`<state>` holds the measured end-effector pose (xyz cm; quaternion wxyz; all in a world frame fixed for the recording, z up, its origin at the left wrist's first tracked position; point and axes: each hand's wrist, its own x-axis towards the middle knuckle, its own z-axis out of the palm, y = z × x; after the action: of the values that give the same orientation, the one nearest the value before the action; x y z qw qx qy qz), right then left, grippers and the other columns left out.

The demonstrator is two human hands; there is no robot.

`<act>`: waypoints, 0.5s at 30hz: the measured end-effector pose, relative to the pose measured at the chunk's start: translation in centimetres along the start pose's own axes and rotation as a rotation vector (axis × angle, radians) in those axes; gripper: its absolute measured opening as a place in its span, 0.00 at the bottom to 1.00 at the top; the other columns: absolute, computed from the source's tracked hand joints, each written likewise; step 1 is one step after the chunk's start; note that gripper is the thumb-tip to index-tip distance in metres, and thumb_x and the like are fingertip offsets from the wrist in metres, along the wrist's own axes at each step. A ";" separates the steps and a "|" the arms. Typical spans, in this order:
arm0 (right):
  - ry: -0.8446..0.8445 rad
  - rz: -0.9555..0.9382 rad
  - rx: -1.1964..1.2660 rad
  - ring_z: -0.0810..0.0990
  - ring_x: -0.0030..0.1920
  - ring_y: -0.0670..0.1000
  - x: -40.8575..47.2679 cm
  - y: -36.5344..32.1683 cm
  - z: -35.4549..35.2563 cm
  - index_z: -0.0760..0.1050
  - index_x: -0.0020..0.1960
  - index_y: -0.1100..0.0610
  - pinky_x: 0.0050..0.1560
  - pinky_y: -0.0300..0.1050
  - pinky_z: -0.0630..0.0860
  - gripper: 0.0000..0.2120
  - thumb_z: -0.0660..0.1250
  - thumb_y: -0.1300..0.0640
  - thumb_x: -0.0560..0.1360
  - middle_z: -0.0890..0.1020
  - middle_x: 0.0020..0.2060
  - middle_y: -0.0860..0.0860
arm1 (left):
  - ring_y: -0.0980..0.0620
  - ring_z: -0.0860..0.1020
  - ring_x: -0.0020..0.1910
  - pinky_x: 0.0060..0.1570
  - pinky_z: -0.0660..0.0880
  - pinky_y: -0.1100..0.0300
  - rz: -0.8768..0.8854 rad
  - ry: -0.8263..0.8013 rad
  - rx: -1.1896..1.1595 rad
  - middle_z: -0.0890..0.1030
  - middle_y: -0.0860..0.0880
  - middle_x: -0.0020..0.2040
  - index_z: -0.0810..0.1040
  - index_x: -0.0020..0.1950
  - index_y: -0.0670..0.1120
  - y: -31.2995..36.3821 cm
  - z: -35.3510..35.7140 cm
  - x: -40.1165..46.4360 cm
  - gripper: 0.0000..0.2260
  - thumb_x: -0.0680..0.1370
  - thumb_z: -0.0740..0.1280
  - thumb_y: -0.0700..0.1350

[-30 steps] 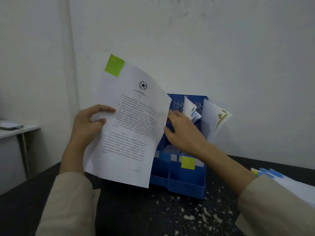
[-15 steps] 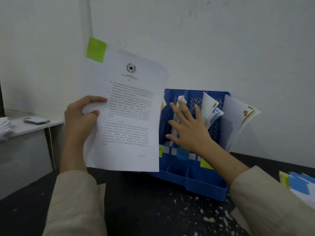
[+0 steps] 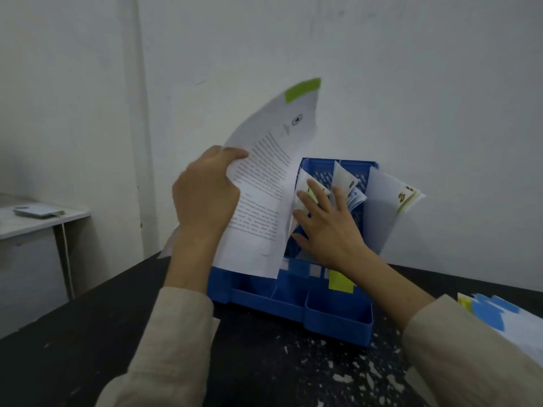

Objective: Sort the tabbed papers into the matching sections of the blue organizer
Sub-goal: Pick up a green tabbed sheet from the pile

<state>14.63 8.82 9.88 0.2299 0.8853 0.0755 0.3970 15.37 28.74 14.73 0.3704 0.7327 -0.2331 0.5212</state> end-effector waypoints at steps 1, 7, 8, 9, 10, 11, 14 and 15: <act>0.007 0.002 -0.007 0.74 0.64 0.64 0.1 0.1 -0.4 0.82 0.45 0.59 0.58 0.71 0.67 0.18 0.78 0.49 0.62 0.80 0.57 0.60 | 0.54 0.74 0.40 0.36 0.68 0.62 0.040 0.012 -0.023 0.82 0.47 0.47 0.82 0.55 0.47 0.5 0.0 0.0 0.20 0.73 0.52 0.44; -0.006 0.026 -0.026 0.66 0.70 0.61 0.1 0.0 -0.7 0.80 0.55 0.58 0.65 0.68 0.62 0.20 0.73 0.48 0.68 0.75 0.63 0.59 | 0.53 0.77 0.39 0.36 0.73 0.61 0.135 -0.014 -0.086 0.83 0.51 0.46 0.83 0.53 0.49 1.9 -0.6 0.4 0.15 0.73 0.60 0.38; -0.014 0.031 -0.026 0.68 0.69 0.61 0.0 0.0 -0.6 0.81 0.54 0.58 0.64 0.68 0.64 0.20 0.74 0.48 0.67 0.77 0.62 0.59 | 0.51 0.78 0.39 0.35 0.74 0.60 0.154 -0.017 -0.057 0.83 0.49 0.46 0.83 0.53 0.48 1.9 -0.4 0.4 0.14 0.74 0.61 0.39; 0.001 0.026 -0.028 0.71 0.67 0.61 -0.1 0.0 -0.3 0.82 0.52 0.58 0.62 0.68 0.66 0.20 0.75 0.48 0.65 0.78 0.60 0.59 | 0.49 0.80 0.38 0.34 0.74 0.60 0.170 -0.021 -0.022 0.84 0.48 0.46 0.83 0.52 0.48 1.8 -0.2 0.3 0.13 0.74 0.61 0.42; 0.017 0.015 -0.024 0.74 0.64 0.61 -0.2 0.1 -0.3 0.82 0.49 0.58 0.59 0.68 0.68 0.20 0.76 0.48 0.62 0.80 0.56 0.59 | 0.47 0.80 0.38 0.33 0.73 0.60 0.185 -0.021 0.016 0.84 0.47 0.47 0.83 0.52 0.48 1.6 0.1 0.3 0.14 0.75 0.59 0.45; 0.031 0.012 -0.026 0.76 0.62 0.61 -0.3 0.1 -0.5 0.83 0.46 0.59 0.57 0.68 0.70 0.20 0.78 0.48 0.60 0.81 0.54 0.59 | 0.45 0.81 0.38 0.33 0.73 0.60 0.192 -0.012 0.050 0.84 0.47 0.47 0.83 0.52 0.47 1.4 0.4 0.2 0.15 0.75 0.58 0.46; 0.018 0.000 -0.028 0.76 0.61 0.61 -0.4 0.1 -0.3 0.82 0.45 0.58 0.56 0.67 0.71 0.19 0.78 0.47 0.60 0.81 0.53 0.59 | 0.45 0.81 0.39 0.33 0.70 0.62 0.150 0.066 0.136 0.84 0.47 0.50 0.83 0.52 0.47 0.8 0.6 0.1 0.13 0.74 0.62 0.38; 0.015 -0.004 -0.031 0.76 0.62 0.61 -0.5 0.1 -0.2 0.82 0.45 0.58 0.56 0.66 0.72 0.20 0.78 0.47 0.60 0.81 0.53 0.59 | 0.44 0.81 0.38 0.33 0.69 0.62 0.128 0.096 0.162 0.84 0.48 0.50 0.84 0.52 0.47 0.7 0.5 0.2 0.13 0.74 0.63 0.36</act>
<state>14.16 8.65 9.71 0.2436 0.8786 0.0728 0.4041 15.18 27.93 15.02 0.2867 0.7179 -0.2186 0.5955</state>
